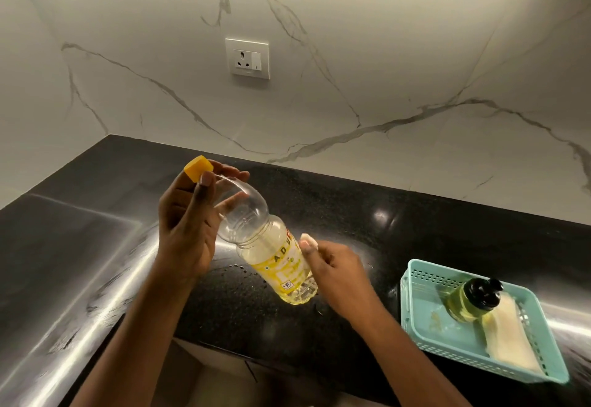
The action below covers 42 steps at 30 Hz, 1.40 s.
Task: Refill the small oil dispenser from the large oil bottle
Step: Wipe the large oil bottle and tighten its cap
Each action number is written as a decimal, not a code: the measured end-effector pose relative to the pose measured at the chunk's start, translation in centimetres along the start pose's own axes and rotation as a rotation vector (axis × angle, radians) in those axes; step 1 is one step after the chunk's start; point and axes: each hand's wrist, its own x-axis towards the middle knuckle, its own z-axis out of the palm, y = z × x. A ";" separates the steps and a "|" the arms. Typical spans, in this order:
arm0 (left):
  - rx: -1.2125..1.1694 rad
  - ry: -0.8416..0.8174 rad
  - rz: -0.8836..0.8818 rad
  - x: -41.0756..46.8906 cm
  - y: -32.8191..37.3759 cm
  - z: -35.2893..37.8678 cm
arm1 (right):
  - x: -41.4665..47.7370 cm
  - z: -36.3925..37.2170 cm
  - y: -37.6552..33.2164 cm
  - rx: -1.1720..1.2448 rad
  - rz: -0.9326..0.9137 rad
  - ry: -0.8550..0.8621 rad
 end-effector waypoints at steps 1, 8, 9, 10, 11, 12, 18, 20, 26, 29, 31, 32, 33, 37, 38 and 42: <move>0.004 -0.001 0.002 -0.1 -0.2 0.1 | -0.2 0.1 0.2 0.000 -0.034 0.078; 0.007 -0.045 -0.033 -0.9 -1.6 1.6 | -0.1 -0.3 -1.8 0.014 -0.203 0.429; 0.011 -0.054 -0.037 -1.0 -1.8 1.8 | 0.0 -0.5 -2.3 0.036 -0.225 0.437; 0.011 -0.084 -0.044 -1.1 -2.0 2.0 | 0.2 -0.5 -2.9 0.078 -0.241 0.426; 0.029 -0.095 -0.043 -1.3 -2.4 2.2 | 0.2 -0.3 -3.6 0.127 -0.247 0.393; 0.043 -0.099 -0.051 -1.4 -2.4 2.5 | 0.0 0.1 -4.3 0.165 -0.247 0.352; 0.033 -0.055 -0.046 -0.6 -1.4 2.2 | -3.4 2.8 -5.3 -0.002 -0.484 0.243; 0.084 -0.152 -0.062 -0.6 -1.7 2.1 | -3.1 2.7 -5.8 -0.078 -0.566 0.205; 0.017 -0.186 -0.050 -0.8 -2.1 1.9 | -1.4 1.0 -8.1 -0.066 -0.547 0.077; 0.001 -0.157 -0.053 -1.1 -1.8 1.7 | -1.1 0.4 -8.2 -0.026 -0.455 0.020; -0.024 -0.180 -0.037 -1.1 -1.4 1.7 | -0.8 0.1 -7.8 -0.016 -0.379 -0.021; -0.036 -0.192 -0.037 -1.1 -1.2 1.8 | -0.4 -0.1 -7.7 0.018 -0.333 -0.061; -0.053 -0.197 -0.053 -1.0 -1.0 1.8 | 0.1 -0.4 -7.7 0.079 -0.288 -0.107; -0.108 -0.271 -0.107 -0.4 0.1 2.4 | 2.5 -2.0 -8.6 0.411 -0.170 -0.358; -0.092 -0.308 -0.098 -0.3 0.5 2.8 | 2.7 -2.5 -8.8 0.468 -0.172 -0.400; -0.079 -0.390 -0.119 -0.3 1.4 3.6 | 2.8 -3.5 -8.4 0.549 -0.216 -0.502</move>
